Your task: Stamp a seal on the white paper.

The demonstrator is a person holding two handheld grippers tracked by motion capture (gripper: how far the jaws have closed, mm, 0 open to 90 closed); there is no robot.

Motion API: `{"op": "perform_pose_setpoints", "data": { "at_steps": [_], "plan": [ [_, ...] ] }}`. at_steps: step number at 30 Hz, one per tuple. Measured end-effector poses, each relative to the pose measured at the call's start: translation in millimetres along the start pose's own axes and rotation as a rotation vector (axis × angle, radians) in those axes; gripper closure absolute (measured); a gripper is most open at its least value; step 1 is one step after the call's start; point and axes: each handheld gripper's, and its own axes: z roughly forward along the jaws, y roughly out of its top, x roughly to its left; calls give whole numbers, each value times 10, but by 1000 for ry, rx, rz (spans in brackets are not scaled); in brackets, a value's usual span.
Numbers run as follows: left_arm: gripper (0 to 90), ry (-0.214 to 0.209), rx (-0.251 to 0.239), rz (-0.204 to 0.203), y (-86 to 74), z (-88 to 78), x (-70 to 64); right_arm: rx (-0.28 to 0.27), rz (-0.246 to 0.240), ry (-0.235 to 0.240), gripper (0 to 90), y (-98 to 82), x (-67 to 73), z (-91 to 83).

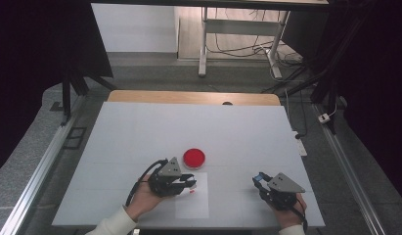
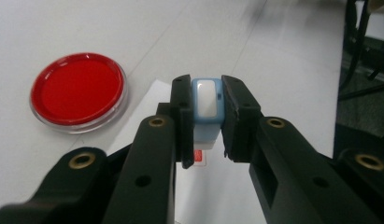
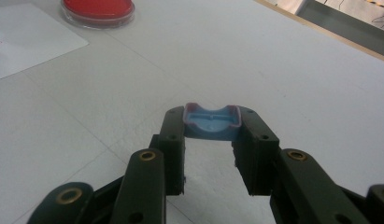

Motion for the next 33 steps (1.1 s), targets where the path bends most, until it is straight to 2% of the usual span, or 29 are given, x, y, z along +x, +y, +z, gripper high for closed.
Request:
{"op": "perform_pose_setpoints", "data": {
  "at_steps": [7,13,26,33],
  "plan": [
    [757,11,-57,-23,37,-133,32,-1,1,-1,648,-1,1,0],
    [756,18,-84,-41,53,-213,65,0,-1,0,648,-2,4,2],
    [755,30,-185,-100,102,-480,172,4,-1,1,648,-8,2,13],
    [755,38,-214,-117,112,-549,199,3,-3,2,648,-2,14,16]
  ]
}}
